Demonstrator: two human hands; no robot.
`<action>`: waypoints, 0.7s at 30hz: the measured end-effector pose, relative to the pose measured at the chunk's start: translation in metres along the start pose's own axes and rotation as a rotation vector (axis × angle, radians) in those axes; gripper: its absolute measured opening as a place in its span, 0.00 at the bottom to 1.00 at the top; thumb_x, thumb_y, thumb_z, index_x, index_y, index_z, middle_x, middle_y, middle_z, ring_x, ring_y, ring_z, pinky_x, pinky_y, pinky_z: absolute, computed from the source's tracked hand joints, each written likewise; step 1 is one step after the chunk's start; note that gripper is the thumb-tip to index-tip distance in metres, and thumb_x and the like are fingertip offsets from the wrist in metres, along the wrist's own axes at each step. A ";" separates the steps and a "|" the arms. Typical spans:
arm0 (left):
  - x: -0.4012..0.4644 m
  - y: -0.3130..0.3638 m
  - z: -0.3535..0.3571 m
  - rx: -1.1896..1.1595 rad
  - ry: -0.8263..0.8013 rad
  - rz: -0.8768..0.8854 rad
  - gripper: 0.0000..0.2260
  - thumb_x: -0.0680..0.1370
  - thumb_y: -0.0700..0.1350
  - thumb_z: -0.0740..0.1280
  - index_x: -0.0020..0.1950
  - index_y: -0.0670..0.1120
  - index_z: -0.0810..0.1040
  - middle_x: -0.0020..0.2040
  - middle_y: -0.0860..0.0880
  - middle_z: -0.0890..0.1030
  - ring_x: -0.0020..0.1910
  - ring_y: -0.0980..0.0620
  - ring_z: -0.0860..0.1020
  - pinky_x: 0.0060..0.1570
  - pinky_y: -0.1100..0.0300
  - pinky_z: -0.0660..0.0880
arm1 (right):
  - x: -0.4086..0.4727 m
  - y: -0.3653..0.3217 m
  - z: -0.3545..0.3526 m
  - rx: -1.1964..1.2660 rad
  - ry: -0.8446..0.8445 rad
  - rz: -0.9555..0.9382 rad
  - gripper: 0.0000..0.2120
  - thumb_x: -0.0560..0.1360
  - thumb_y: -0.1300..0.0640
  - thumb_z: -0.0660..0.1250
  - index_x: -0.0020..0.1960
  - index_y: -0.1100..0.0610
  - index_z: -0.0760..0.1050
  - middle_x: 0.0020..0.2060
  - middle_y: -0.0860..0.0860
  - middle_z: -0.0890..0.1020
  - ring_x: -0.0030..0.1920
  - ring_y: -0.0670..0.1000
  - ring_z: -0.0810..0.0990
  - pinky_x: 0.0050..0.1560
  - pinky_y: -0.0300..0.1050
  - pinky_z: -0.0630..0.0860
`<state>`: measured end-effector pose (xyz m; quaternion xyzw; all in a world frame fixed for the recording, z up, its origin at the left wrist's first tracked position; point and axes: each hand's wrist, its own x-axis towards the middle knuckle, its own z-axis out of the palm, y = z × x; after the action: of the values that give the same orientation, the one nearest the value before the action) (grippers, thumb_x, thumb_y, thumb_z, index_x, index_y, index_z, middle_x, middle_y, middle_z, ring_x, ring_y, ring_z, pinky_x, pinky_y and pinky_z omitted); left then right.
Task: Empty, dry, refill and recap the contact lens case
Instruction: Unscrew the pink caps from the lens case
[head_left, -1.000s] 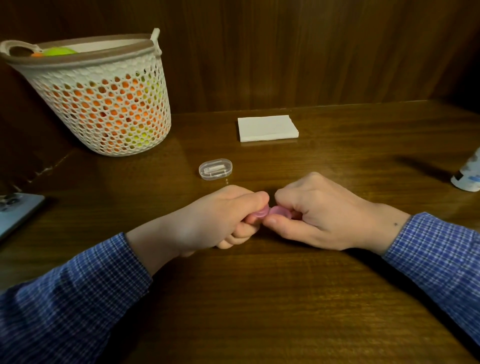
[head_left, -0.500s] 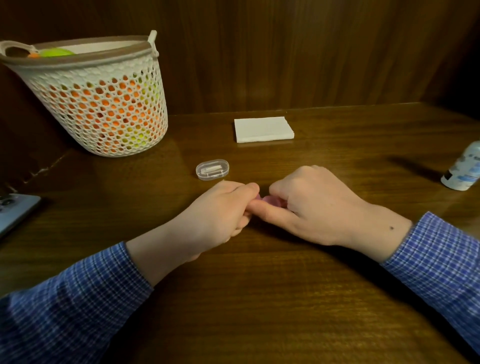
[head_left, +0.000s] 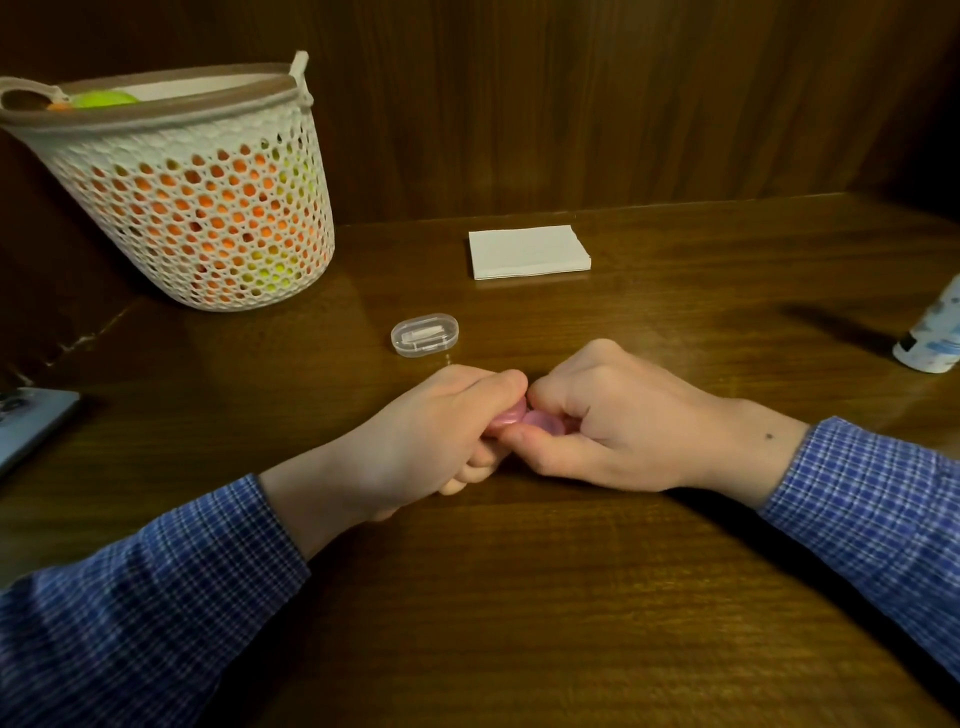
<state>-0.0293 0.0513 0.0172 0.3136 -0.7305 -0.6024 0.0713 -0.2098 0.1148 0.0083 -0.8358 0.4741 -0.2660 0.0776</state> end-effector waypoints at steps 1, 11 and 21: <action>0.000 0.000 0.000 -0.004 0.006 -0.003 0.20 0.87 0.49 0.53 0.35 0.49 0.68 0.26 0.52 0.61 0.23 0.56 0.56 0.20 0.64 0.53 | 0.000 0.000 0.000 0.001 0.004 -0.003 0.24 0.82 0.44 0.62 0.29 0.51 0.68 0.22 0.46 0.70 0.23 0.51 0.68 0.24 0.37 0.61; 0.011 -0.002 -0.004 -0.052 0.197 -0.081 0.17 0.86 0.52 0.57 0.39 0.48 0.70 0.25 0.53 0.66 0.22 0.56 0.60 0.20 0.63 0.56 | 0.000 0.014 -0.015 -0.113 0.072 0.165 0.21 0.76 0.30 0.60 0.46 0.46 0.78 0.38 0.41 0.80 0.38 0.44 0.78 0.36 0.39 0.75; 0.009 -0.019 -0.017 0.526 0.408 0.328 0.05 0.81 0.49 0.67 0.56 0.58 0.76 0.43 0.56 0.78 0.38 0.59 0.77 0.33 0.68 0.75 | -0.004 0.029 -0.014 -0.142 -0.063 0.243 0.29 0.72 0.27 0.55 0.54 0.46 0.82 0.42 0.40 0.82 0.41 0.40 0.79 0.37 0.33 0.76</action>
<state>-0.0215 0.0308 0.0016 0.3134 -0.8718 -0.2997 0.2279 -0.2405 0.1040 0.0072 -0.7833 0.5869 -0.1942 0.0646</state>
